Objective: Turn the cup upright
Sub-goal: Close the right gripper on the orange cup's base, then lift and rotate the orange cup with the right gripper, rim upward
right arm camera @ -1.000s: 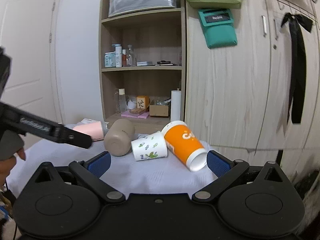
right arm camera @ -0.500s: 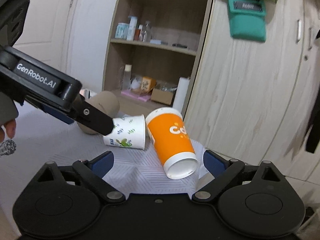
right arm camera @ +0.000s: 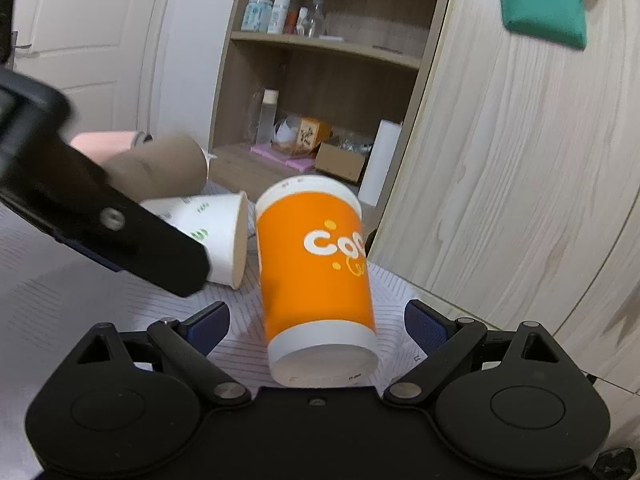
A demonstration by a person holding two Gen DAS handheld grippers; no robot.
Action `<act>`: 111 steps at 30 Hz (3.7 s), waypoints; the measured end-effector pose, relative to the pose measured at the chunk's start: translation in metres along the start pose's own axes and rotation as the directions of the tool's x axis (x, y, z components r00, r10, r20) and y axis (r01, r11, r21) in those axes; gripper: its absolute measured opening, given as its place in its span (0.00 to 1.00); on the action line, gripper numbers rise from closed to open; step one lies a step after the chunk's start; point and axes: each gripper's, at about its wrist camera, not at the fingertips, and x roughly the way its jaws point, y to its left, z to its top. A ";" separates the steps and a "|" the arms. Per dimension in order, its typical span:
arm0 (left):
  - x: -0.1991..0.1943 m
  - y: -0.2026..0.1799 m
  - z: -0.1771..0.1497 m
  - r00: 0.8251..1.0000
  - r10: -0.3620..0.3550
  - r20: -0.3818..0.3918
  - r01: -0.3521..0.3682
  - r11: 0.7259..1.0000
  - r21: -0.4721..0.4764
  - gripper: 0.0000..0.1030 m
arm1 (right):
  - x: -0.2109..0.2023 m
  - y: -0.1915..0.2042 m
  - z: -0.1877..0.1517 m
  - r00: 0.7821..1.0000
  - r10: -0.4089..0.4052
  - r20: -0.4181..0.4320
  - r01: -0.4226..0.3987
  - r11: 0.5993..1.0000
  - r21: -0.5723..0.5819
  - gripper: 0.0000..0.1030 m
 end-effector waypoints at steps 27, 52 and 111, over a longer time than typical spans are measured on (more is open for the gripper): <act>0.010 -0.014 -0.010 0.994 -0.084 -0.075 0.084 0.996 0.003 0.94 | -0.066 0.020 -0.031 0.984 -0.165 -0.062 0.176 0.924 0.341 0.69; -0.026 0.000 -0.037 0.971 -0.180 -0.157 0.186 0.982 0.024 0.84 | -0.128 0.074 -0.047 0.982 -0.079 -0.173 0.169 0.779 0.604 0.69; -0.141 0.086 -0.055 0.970 -0.237 -0.057 0.244 0.943 0.225 0.65 | -0.102 0.150 0.012 0.964 0.263 -0.043 -0.219 0.875 0.432 0.75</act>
